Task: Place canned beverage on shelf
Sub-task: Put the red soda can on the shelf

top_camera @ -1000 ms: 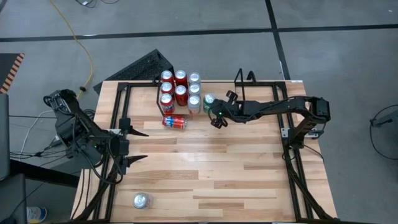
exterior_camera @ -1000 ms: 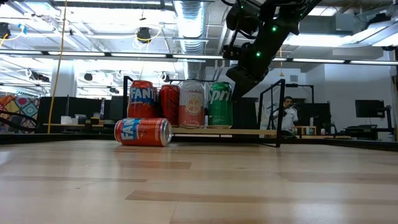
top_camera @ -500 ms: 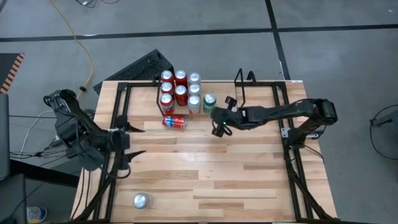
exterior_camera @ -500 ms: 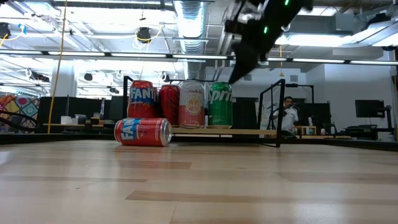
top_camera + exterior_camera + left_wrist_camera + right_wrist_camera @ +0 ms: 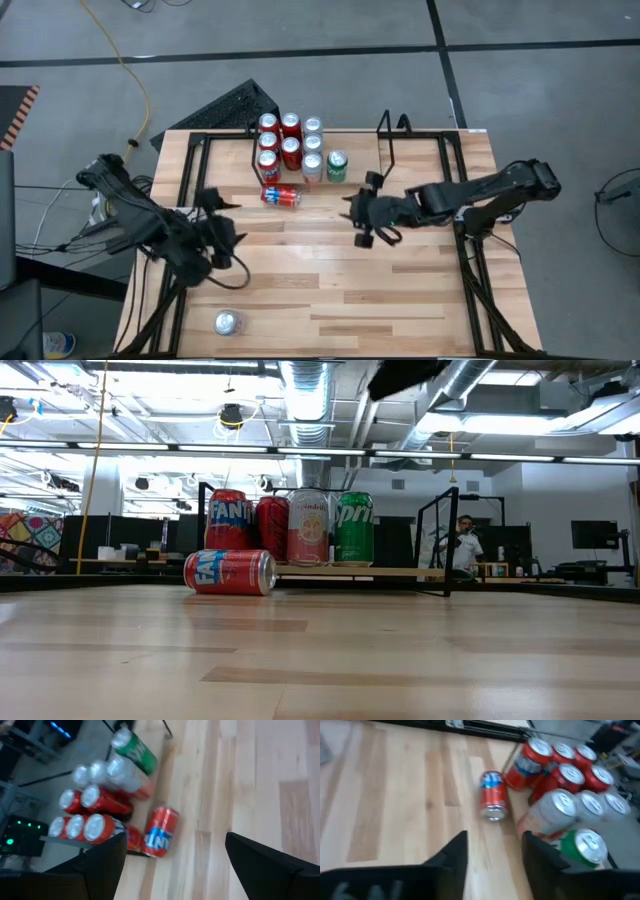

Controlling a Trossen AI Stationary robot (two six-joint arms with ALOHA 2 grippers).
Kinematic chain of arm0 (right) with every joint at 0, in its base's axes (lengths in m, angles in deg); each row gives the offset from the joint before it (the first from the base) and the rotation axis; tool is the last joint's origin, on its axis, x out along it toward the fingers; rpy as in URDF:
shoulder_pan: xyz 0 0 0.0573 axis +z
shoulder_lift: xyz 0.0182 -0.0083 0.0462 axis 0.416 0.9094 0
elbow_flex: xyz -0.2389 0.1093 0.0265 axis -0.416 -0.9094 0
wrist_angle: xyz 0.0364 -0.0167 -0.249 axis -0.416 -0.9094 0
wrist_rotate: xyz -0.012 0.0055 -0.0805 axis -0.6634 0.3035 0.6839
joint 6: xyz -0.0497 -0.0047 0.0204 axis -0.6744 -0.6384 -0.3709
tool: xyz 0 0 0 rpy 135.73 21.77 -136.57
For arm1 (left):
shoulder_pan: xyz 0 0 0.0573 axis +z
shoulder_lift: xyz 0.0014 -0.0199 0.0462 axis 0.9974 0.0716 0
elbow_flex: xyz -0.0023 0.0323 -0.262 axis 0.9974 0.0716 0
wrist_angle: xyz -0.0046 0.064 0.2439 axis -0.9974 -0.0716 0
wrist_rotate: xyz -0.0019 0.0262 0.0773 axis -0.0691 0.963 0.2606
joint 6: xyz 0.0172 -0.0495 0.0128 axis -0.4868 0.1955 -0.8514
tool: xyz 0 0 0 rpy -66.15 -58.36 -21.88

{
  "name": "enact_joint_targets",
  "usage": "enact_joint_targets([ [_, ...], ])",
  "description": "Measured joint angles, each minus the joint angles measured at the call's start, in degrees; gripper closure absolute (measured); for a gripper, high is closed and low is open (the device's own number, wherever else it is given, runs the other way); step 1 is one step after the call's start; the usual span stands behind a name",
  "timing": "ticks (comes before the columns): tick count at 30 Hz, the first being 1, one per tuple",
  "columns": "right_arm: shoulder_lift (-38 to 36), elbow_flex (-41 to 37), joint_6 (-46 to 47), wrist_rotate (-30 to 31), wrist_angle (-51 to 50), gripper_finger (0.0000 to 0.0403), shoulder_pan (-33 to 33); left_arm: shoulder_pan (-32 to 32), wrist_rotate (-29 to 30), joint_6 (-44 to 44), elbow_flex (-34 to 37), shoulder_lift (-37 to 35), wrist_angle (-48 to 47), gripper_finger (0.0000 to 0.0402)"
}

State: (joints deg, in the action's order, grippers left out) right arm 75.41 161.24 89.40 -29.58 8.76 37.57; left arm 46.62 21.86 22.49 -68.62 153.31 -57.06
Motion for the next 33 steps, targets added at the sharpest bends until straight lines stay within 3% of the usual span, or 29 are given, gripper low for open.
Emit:
enact_joint_targets([
  [4, -0.3, 0.0, 0.6, 3.2, 0.1, 0.0176, 3.3, 2.5, -1.8, -3.2, 0.0, 4.4, 0.1, 0.0079],
  [7, -0.3, 0.0, 0.9, 4.0, 0.1, 0.0154, 4.9, 4.8, -4.6, -7.2, 0.0, 6.4, 0.8, 0.0079],
  [22, -0.3, 0.0, 2.1, 6.1, -0.3, 0.0148, 7.4, 18.3, -16.2, -28.7, 0.1, 2.8, 14.6, 0.0079],
  [28, -0.3, 0.0, 3.1, 6.1, -0.6, 0.0148, 7.7, 23.2, -26.0, -36.3, 10.5, -0.1, 30.2, 0.0079],
  [33, -0.3, 0.0, 5.7, 6.1, -3.7, 0.0148, 8.4, 24.5, -26.3, -34.3, 19.2, -3.9, 34.5, 0.0079],
])
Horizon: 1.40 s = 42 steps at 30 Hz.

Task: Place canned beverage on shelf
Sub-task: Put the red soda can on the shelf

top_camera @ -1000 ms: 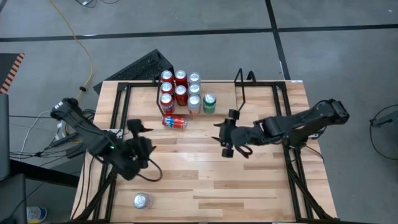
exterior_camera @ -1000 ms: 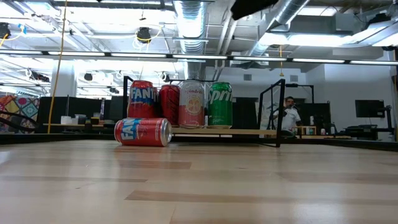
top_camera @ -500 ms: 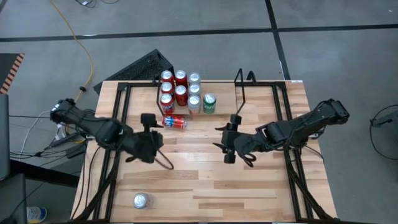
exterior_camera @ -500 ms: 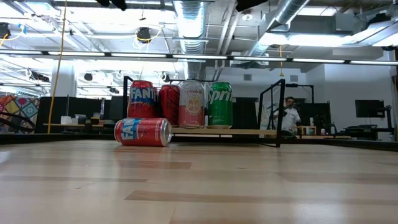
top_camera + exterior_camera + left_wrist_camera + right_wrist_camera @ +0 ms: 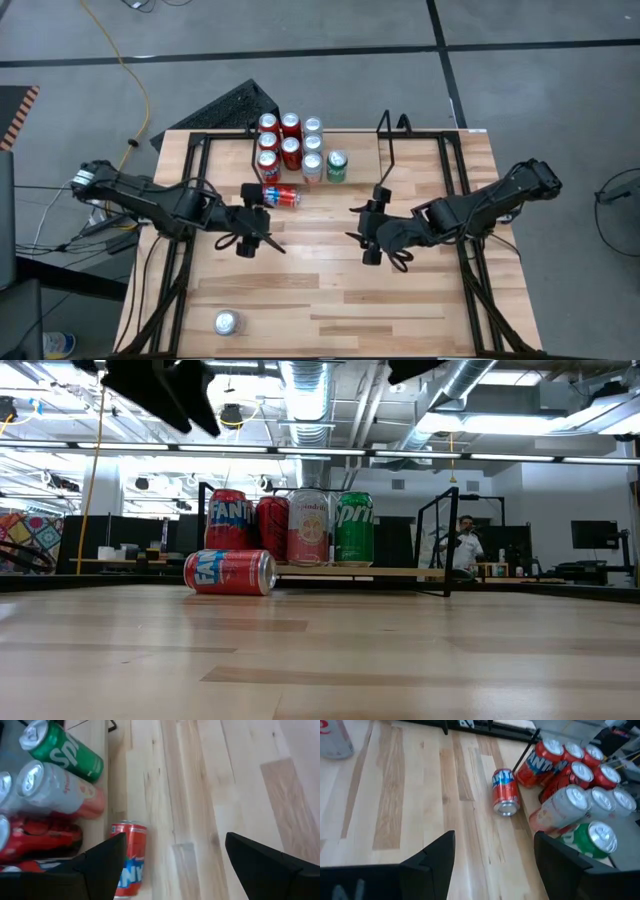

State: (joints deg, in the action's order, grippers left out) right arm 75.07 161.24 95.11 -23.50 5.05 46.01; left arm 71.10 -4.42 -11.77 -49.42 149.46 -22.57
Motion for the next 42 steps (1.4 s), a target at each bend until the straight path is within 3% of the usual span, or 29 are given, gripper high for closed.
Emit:
enact_joint_targets([
  [5, 0.1, 0.0, 2.9, 0.0, -0.4, 0.0148, -0.8, -0.1, -1.5, 4.2, 5.9, -3.5, 6.5, 0.0079],
  [10, 3.8, 0.0, 2.8, 0.0, 4.1, 0.0148, -2.5, -1.1, -2.3, 8.7, 8.2, -6.3, 6.1, 0.0079],
  [20, 17.2, 0.0, -11.5, -2.3, 31.2, 0.0148, -8.7, -4.1, -2.0, 16.7, 8.3, -12.5, 3.3, 0.0079],
  [29, 24.5, 1.0, -11.3, -8.4, 43.9, 0.0148, -15.5, -4.8, -1.0, 23.1, 8.3, -16.4, -1.2, 0.0079],
  [37, 34.2, 11.8, -15.0, -9.6, 38.9, 0.0148, -17.4, -4.9, -0.4, 24.7, 8.3, -16.4, -2.8, 0.0079],
  [42, 39.6, 22.8, -17.5, -5.8, 22.5, 0.0147, -17.5, -5.3, -0.5, 25.6, 8.3, -16.0, -4.7, 0.0079],
])
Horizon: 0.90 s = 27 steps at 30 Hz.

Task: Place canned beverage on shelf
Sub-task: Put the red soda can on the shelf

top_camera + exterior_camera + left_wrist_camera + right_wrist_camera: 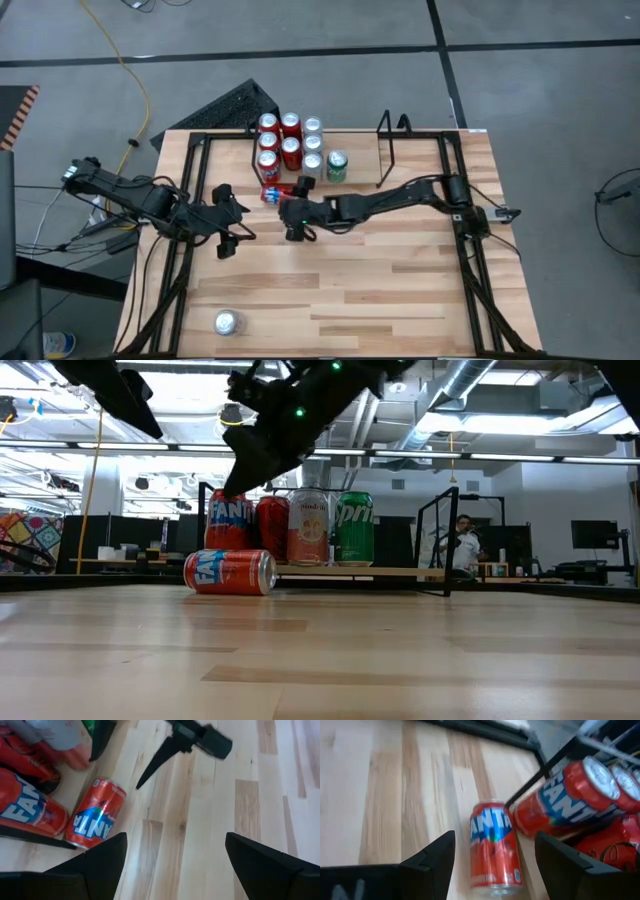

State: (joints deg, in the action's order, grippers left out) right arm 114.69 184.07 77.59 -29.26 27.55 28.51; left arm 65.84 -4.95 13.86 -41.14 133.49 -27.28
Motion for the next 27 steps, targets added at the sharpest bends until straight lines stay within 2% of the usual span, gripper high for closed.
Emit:
enact_joint_targets([
  [6, 3.8, 7.3, 1.7, -1.6, -8.9, 0.0147, -1.2, 0.0, 0.1, -0.1, 0.0, 0.0, -0.3, 0.0079],
  [15, 5.7, 7.5, 4.4, -9.7, -8.5, 0.014, -3.5, 0.0, 0.1, -0.1, 0.0, 0.0, -1.3, 0.0079],
  [27, 8.9, 7.6, 2.4, -9.6, -6.4, 0.0083, -4.9, 0.0, 0.1, -0.6, 0.0, 0.0, -1.4, 0.0079],
])
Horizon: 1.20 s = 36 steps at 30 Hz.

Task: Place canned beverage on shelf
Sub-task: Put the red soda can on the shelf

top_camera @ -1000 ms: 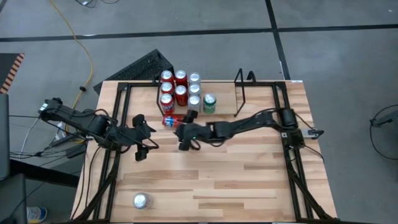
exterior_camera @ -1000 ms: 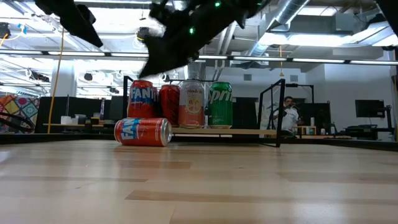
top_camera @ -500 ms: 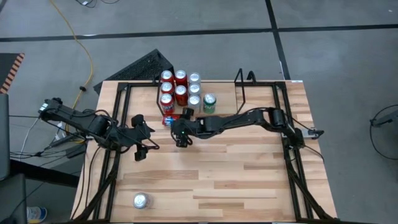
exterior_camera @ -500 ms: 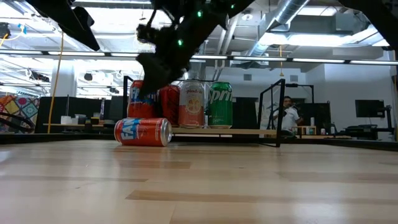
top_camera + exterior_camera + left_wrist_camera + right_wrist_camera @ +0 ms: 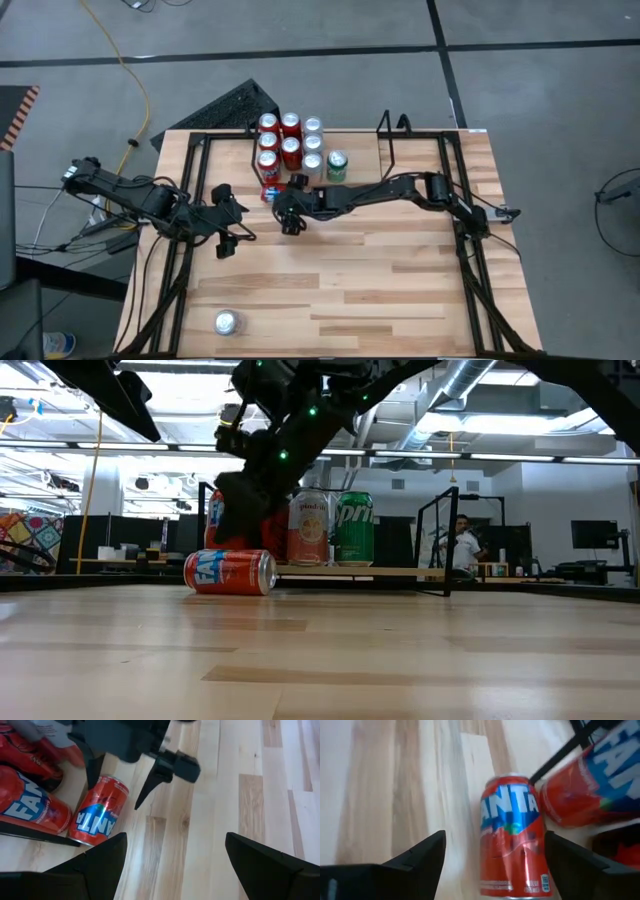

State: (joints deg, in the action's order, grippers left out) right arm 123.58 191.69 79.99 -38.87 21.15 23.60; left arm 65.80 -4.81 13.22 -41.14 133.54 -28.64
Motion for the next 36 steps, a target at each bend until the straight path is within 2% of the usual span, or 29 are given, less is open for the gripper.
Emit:
enact_joint_targets([
  [27, 0.4, -0.1, 3.5, 0.0, -0.4, 0.0084, -2.2, 0.0, 1.1, 0.0, 0.0, 0.0, 0.0, 0.0079],
  [36, 4.2, -0.2, 3.4, 1.9, 1.0, 0.0085, -1.2, 0.0, 1.1, -0.4, 0.0, 0.0, 0.0, 0.0079],
])
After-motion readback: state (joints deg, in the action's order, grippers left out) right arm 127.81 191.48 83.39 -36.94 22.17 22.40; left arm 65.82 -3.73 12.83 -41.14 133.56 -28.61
